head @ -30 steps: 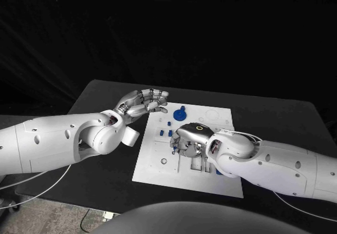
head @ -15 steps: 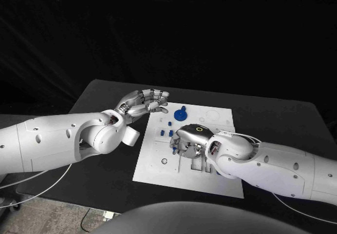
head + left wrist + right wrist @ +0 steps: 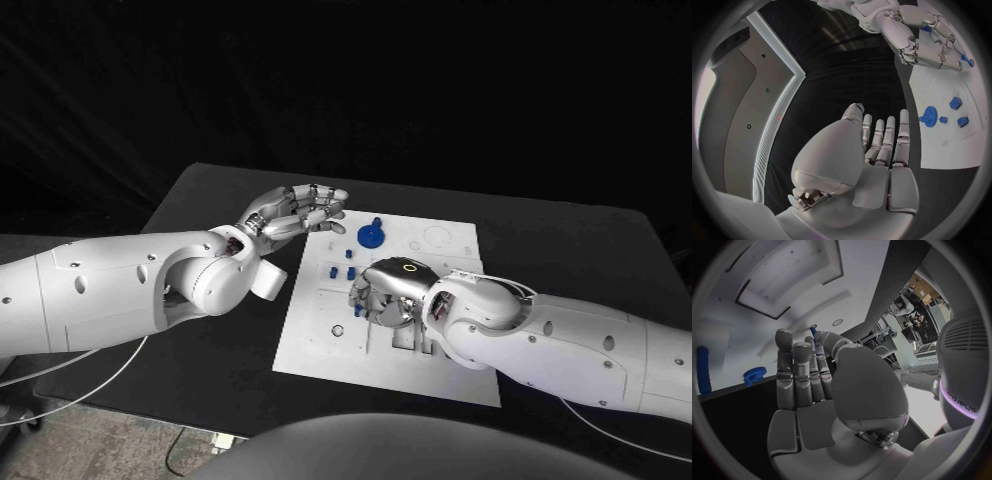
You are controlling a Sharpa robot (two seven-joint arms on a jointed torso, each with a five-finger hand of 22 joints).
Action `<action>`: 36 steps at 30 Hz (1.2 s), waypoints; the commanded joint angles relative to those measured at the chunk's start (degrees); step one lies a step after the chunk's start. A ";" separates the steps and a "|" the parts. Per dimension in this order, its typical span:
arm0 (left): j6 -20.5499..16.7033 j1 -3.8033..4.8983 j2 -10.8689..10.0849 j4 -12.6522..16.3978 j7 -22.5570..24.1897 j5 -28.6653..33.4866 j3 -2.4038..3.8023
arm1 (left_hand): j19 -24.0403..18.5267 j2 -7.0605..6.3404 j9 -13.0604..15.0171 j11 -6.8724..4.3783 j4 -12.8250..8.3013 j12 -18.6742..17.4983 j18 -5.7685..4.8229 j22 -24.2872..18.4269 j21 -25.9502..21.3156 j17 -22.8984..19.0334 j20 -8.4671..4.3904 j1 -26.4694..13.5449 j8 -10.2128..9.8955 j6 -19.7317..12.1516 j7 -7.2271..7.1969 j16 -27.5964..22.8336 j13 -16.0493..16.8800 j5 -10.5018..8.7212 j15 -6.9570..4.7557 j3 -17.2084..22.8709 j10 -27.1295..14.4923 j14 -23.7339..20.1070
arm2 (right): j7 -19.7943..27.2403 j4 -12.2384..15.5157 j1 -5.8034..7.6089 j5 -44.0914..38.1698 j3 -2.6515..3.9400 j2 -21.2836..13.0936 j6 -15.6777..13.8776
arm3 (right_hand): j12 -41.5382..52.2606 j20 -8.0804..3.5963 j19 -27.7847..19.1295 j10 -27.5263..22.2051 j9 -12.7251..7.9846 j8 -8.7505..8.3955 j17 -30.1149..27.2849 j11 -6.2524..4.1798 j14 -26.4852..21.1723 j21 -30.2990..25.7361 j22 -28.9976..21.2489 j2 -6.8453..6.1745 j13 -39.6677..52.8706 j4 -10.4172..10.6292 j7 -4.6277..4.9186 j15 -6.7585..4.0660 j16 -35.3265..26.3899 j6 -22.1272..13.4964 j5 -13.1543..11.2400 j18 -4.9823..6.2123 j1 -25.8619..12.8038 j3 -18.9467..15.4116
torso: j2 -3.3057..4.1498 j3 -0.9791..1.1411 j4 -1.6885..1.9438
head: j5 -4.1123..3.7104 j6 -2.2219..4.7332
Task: Assemble the parts on the task board
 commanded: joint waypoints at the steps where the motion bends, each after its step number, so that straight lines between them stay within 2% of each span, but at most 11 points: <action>1: 1.44 -0.01 0.05 -0.02 -0.07 0.07 0.00 | 0.34 0.08 -0.11 -0.10 0.03 0.09 1.17 0.01 -0.32 -0.10 -0.11 0.57 0.23 0.43 2.04 0.40 -0.11 0.22 0.38 0.31 0.01 0.11 | -0.23 0.09 -0.23 0.31 -0.04 -0.05 1.48 | 0.38 -0.01 0.22 0.34 0.06 -0.35 -0.08 0.20 0.50 -0.06 2.47 -0.01 0.05 -0.40 -0.11 0.03 0.16 0.45 0.26 0.33 0.39 0.04 | 0.02 0.02 -0.03 | 0.07 0.01; 11: 1.75 -0.04 0.17 -0.15 -0.46 0.07 -0.04 | 0.33 0.11 -0.15 -0.07 0.03 0.11 1.16 0.02 -0.32 -0.12 -0.11 0.63 0.25 0.44 2.06 0.45 -0.16 0.27 0.43 0.35 0.01 0.14 | -0.51 0.00 -0.54 0.39 -0.04 -0.06 2.05 | 0.29 0.00 0.08 0.22 -0.05 -0.57 -0.25 0.25 0.39 -0.38 2.38 -0.02 0.02 -0.38 -0.06 0.06 0.03 0.39 0.30 0.37 0.29 -0.01 | 0.07 0.02 -0.01 | 0.11 0.01; 15: 1.82 -0.05 0.21 -0.21 -0.57 0.07 -0.05 | 0.33 0.12 -0.17 -0.05 0.02 0.12 1.16 0.02 -0.32 -0.12 -0.11 0.65 0.26 0.44 2.07 0.47 -0.19 0.29 0.46 0.37 0.01 0.16 | -0.76 0.15 -0.57 0.19 -0.04 -0.21 2.79 | -0.09 0.16 -0.69 -0.68 -0.75 -2.14 -1.11 0.53 -0.35 -1.59 2.05 -0.29 -0.09 -0.27 0.19 0.34 -0.77 -1.24 -0.29 0.47 -0.18 -0.19 | 0.05 0.02 0.00 | 0.18 0.01; 16: 1.84 -0.05 0.22 -0.22 -0.59 0.07 -0.05 | 0.33 0.12 -0.17 -0.05 0.02 0.12 1.16 0.02 -0.32 -0.12 -0.11 0.65 0.26 0.44 2.07 0.47 -0.19 0.29 0.46 0.37 0.01 0.16 | -0.89 0.21 -0.57 0.07 -0.04 -0.27 3.07 | -0.32 0.24 -1.08 -1.37 -1.12 -2.97 -1.49 0.58 -0.69 -2.25 1.88 -0.45 -0.15 -0.13 0.13 0.42 -1.13 -2.41 -0.89 0.54 -0.50 -0.30 | 0.03 0.02 -0.01 | 0.19 0.01; 18: 1.88 -0.05 0.24 -0.25 -0.63 0.07 -0.05 | 0.33 0.12 -0.17 -0.05 0.02 0.12 1.16 0.02 -0.32 -0.12 -0.11 0.65 0.26 0.44 2.07 0.47 -0.19 0.29 0.46 0.37 0.01 0.16 | -1.08 0.34 -0.58 -0.18 -0.04 -0.39 3.52 | -0.89 0.41 -2.06 -3.31 -1.88 -4.74 -2.36 0.78 -1.53 -4.03 1.45 -0.86 -0.27 0.28 -0.78 0.53 -1.98 -5.07 -2.51 0.76 -1.27 -0.63 | 0.03 0.02 -0.01 | 0.19 0.01; 20: 1.92 -0.05 0.23 -0.25 -0.66 0.07 -0.05 | 0.32 0.14 -0.21 -0.02 0.02 0.14 1.16 0.03 -0.32 -0.14 -0.11 0.70 0.29 0.45 2.09 0.51 -0.23 0.32 0.49 0.40 0.02 0.18 | -1.18 0.50 -0.58 -0.36 -0.04 -0.55 3.69 | -1.50 0.63 -2.77 -5.81 -2.47 -6.12 -3.20 1.36 -2.37 -4.97 1.18 -1.42 -0.34 0.91 -1.62 0.74 -2.78 -7.20 -2.94 0.81 -2.39 -1.54 | 0.02 0.02 0.00 | 0.18 0.01; 22: 1.93 -0.05 0.22 -0.24 -0.67 0.07 -0.05 | 0.32 0.16 -0.22 -0.01 0.01 0.15 1.16 0.03 -0.32 -0.14 -0.11 0.73 0.30 0.46 2.10 0.53 -0.25 0.35 0.51 0.41 0.02 0.20 | -1.25 0.65 -0.58 -0.55 -0.04 -0.69 3.65 | -1.75 0.75 -3.09 -7.45 -2.79 -6.82 -3.68 1.71 -2.91 -5.30 1.06 -1.66 -0.31 1.19 -2.00 0.89 -3.22 -8.24 -3.54 0.84 -2.82 -2.18 | 0.01 0.02 0.00 | 0.20 0.01; 24: 1.94 -0.05 0.21 -0.25 -0.69 0.07 -0.05 | 0.32 0.16 -0.22 -0.01 0.01 0.15 1.16 0.03 -0.32 -0.14 -0.11 0.73 0.30 0.46 2.10 0.53 -0.25 0.35 0.51 0.41 0.02 0.20 | -1.39 0.91 -0.58 -0.93 -0.04 -0.91 3.24 | -2.01 1.12 -3.59 -10.82 -3.48 -8.19 -4.47 2.30 -3.90 -6.03 0.81 -1.82 -0.10 1.64 -2.80 1.18 -3.89 -10.41 -5.29 0.84 -3.25 -3.52 | 0.02 0.02 -0.02 | 0.22 0.01; 26: 1.95 -0.06 0.21 -0.28 -0.73 0.07 -0.05 | 0.32 0.16 -0.22 -0.01 0.01 0.15 1.16 0.03 -0.32 -0.14 -0.11 0.73 0.30 0.46 2.10 0.53 -0.25 0.35 0.51 0.41 0.02 0.20 | -1.54 1.21 -0.58 -1.40 -0.04 -1.17 2.49 | -2.25 1.38 -3.89 -14.05 -3.97 -8.96 -5.17 2.71 -4.77 -6.64 0.60 -1.77 0.03 1.91 -3.21 1.31 -4.47 -11.84 -6.46 0.86 -3.29 -4.72 | 0.02 0.02 -0.03 | 0.24 0.01; 32: 2.04 -0.06 0.33 -0.39 -0.79 0.07 -0.05 | 0.32 0.16 -0.22 -0.01 0.01 0.15 1.16 0.03 -0.32 -0.14 -0.11 0.73 0.30 0.46 2.10 0.53 -0.25 0.35 0.51 0.41 0.02 0.20 | -2.10 2.89 -0.17 -2.08 0.05 -2.47 0.45 | -0.46 2.05 -4.45 -22.41 -5.58 -8.99 -7.21 3.47 -7.57 -8.89 -0.07 -1.27 0.87 3.91 -4.19 1.97 -5.73 -15.16 -8.43 1.04 -1.47 -10.37 | 0.04 0.00 0.03 | -0.03 0.01; 36: 2.03 -0.07 0.32 -0.33 -0.88 0.07 -0.04 | 0.32 0.16 -0.22 -0.01 0.01 0.15 1.16 0.03 -0.32 -0.14 -0.11 0.73 0.30 0.46 2.10 0.53 -0.25 0.35 0.51 0.41 0.02 0.20 | -2.91 5.17 1.76 -2.24 0.23 -4.40 0.08 | 1.01 2.22 -4.19 -24.07 -6.01 -8.86 -7.44 3.56 -7.84 -9.56 -0.20 -1.10 1.07 5.33 -4.17 1.98 -5.48 -15.18 -8.77 1.02 -0.30 -12.16 | 0.09 0.02 0.05 | -0.08 0.01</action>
